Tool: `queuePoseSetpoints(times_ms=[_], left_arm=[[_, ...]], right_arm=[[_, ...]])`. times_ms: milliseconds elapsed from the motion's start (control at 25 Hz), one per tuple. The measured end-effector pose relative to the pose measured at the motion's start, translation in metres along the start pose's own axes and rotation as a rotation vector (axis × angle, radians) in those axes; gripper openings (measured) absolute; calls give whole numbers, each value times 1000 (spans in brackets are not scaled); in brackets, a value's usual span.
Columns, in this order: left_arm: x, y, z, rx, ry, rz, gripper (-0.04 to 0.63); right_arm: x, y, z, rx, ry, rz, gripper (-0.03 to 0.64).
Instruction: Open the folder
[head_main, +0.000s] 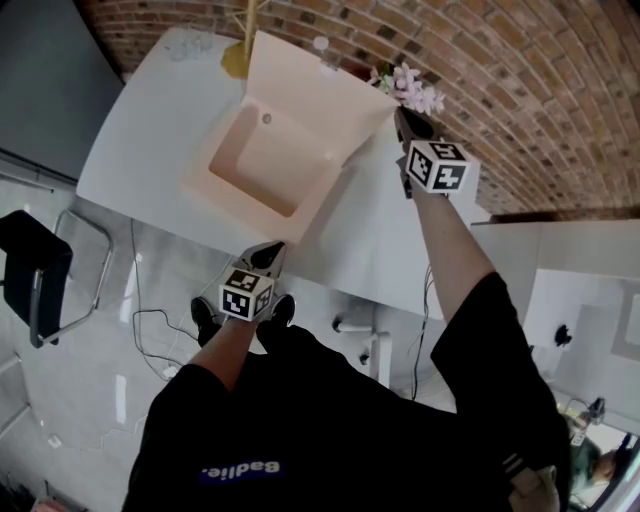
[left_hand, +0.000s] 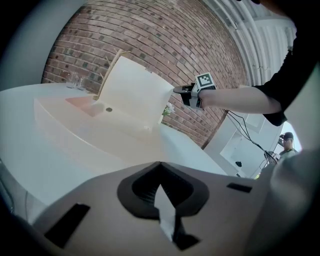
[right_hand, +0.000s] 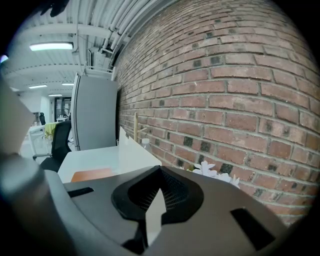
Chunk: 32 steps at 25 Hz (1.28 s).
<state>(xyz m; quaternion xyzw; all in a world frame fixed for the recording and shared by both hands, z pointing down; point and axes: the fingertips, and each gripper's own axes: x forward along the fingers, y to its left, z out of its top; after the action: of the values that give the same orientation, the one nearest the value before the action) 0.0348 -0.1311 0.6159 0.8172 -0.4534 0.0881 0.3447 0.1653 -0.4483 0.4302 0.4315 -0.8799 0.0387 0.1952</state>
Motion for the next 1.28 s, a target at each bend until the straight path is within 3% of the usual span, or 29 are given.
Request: queuePoseSetpoints(times_ms=[400,560,920,1280], left_arm=[[3,0,0,-24,17,6,2],[-1,-7,5,-43,-1,-30,2],[-28,-28,22,-2,-14,-107,2],[-77,-45,44,24,-50,-179,2]], right_arm=[[-18,24,4,36,-21,19,28],[-33,47,5,69,-53,41,29],[-70,109,0,-35,-51,103,31],[-112,137,-14,22,-70,60,31]])
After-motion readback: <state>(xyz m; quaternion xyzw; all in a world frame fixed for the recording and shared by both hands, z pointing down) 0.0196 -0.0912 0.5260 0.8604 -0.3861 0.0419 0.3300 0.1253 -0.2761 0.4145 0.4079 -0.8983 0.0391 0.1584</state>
